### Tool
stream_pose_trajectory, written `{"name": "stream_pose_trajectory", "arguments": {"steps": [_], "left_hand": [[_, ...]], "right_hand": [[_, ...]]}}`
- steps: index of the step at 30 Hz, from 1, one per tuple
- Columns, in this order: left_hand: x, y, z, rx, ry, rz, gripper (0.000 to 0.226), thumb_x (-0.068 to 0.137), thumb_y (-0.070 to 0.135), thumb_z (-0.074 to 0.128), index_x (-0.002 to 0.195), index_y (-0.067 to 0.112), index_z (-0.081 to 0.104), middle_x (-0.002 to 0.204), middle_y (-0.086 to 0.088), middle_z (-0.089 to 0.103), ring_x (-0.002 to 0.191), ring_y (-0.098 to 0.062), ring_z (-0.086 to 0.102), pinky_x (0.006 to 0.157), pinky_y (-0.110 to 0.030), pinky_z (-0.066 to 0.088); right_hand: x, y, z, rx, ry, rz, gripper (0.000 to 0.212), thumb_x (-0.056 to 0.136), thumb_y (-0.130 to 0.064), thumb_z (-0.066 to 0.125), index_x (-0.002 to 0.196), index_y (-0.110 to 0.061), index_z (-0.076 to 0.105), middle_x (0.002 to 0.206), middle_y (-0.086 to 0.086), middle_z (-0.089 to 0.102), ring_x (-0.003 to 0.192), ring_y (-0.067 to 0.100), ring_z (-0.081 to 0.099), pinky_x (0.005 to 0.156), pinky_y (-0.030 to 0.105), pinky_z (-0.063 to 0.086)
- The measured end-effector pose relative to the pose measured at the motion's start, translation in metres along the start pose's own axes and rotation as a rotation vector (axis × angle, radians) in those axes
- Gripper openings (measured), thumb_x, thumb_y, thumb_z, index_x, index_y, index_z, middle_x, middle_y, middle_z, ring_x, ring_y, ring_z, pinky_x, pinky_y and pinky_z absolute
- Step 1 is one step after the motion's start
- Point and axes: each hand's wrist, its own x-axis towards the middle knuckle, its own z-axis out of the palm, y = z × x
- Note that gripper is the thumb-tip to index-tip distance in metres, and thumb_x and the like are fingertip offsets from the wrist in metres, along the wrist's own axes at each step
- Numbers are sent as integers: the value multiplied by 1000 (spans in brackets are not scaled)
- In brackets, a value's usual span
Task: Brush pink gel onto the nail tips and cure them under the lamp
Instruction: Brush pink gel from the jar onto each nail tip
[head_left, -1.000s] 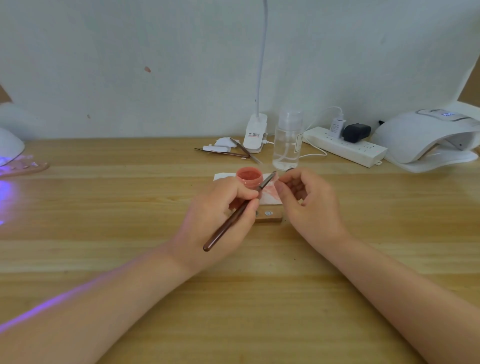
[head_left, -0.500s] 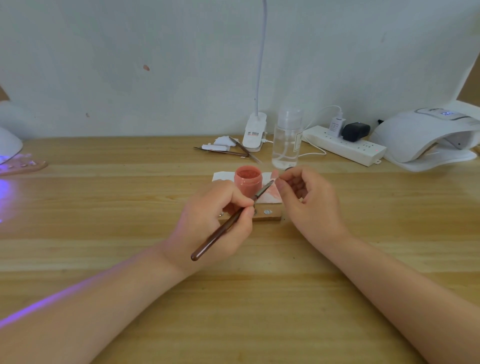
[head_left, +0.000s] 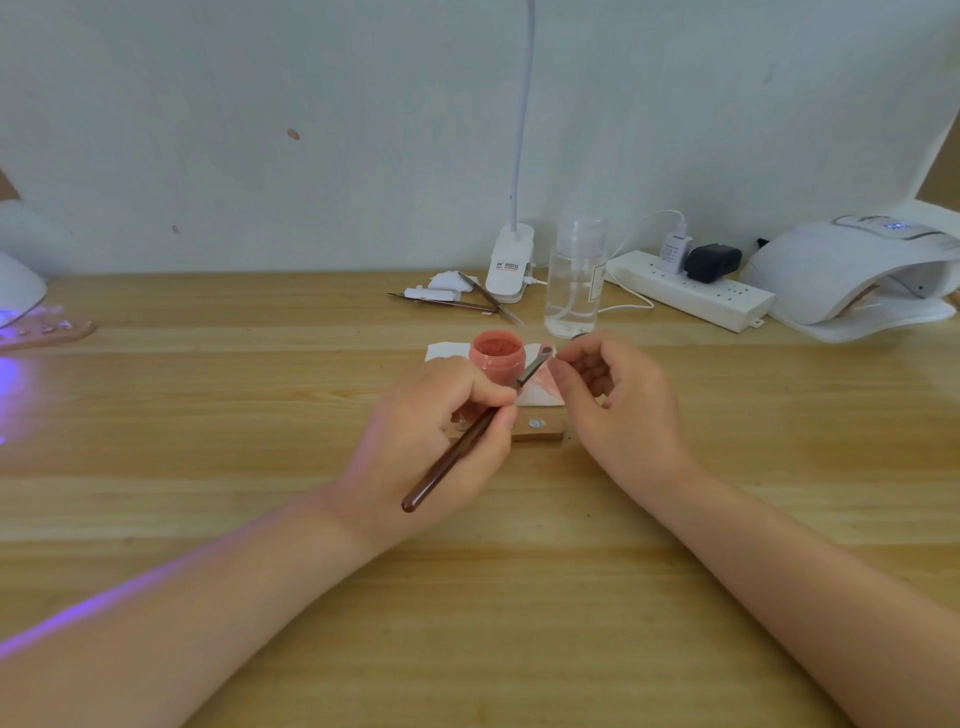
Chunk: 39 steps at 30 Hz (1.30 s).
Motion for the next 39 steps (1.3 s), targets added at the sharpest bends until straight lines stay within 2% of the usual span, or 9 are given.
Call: {"name": "stream_pose_trajectory", "arguments": {"steps": [5, 9, 11, 14, 23, 29, 32, 35, 39], "left_hand": [[-1, 3, -3, 3, -2, 63, 14, 81, 15, 58, 75, 3, 63, 69, -1, 61, 65, -11, 57, 63, -23, 47], [1, 10, -3, -120, 57, -150, 9, 83, 14, 65, 80, 21, 60, 72, 15, 65, 67, 0, 60, 62, -10, 44], [2, 9, -1, -186, 77, -257, 19, 86, 5, 66, 82, 22, 59, 74, 27, 66, 65, 7, 61, 58, -4, 42], [3, 8, 0, -267, 66, -331, 18, 88, 1, 62, 85, 18, 58, 71, 30, 66, 64, 12, 60, 56, -3, 41], [2, 10, -2, -356, 31, -377, 17, 89, 1, 61, 82, 17, 59, 73, 22, 69, 73, 8, 64, 62, -7, 46], [-1, 12, -5, -418, 70, -381, 7, 80, 16, 59, 74, 17, 57, 66, -1, 62, 63, -13, 56, 61, -28, 48], [1, 12, -5, -403, 115, -374, 10, 84, 16, 61, 75, 19, 57, 65, 10, 65, 62, -7, 58, 57, -20, 47], [4, 14, -3, -407, 114, -365, 18, 89, 1, 61, 83, 17, 57, 72, 23, 69, 69, 7, 65, 59, -7, 46], [2, 15, -1, -392, 75, -371, 19, 87, -2, 62, 85, 16, 59, 74, 25, 68, 71, 10, 64, 61, -4, 44]], "right_hand": [[2, 1, -1, 30, 26, 28, 9, 87, -8, 64, 86, -16, 61, 75, -7, 61, 68, 4, 55, 61, 9, 42], [1, 2, -1, 53, 18, 35, 9, 87, -9, 65, 87, -16, 62, 77, -4, 62, 71, 9, 57, 63, 12, 45], [1, 2, -1, 84, -3, 43, 7, 88, -10, 65, 88, -16, 62, 78, -4, 63, 72, 10, 59, 65, 16, 48], [1, 2, 0, 110, -25, 48, 3, 88, -12, 66, 89, -14, 64, 80, -1, 65, 75, 14, 61, 69, 23, 51], [1, 1, -1, 146, -27, 59, 4, 88, -10, 65, 90, -12, 64, 81, 2, 65, 76, 17, 61, 70, 24, 52], [1, 0, -1, 159, -14, 74, 15, 88, -10, 64, 85, -25, 59, 80, -2, 63, 71, 8, 58, 66, 17, 49], [1, 0, -2, 160, -13, 71, 17, 88, -11, 65, 84, -26, 59, 80, -4, 63, 71, 6, 59, 66, 15, 48], [0, 0, -2, 161, -22, 66, 13, 87, -11, 65, 85, -23, 61, 80, -3, 64, 75, 11, 61, 68, 18, 50], [0, -1, -2, 166, -26, 54, 14, 87, -11, 66, 85, -23, 61, 80, -2, 65, 75, 13, 61, 69, 19, 51]]}}
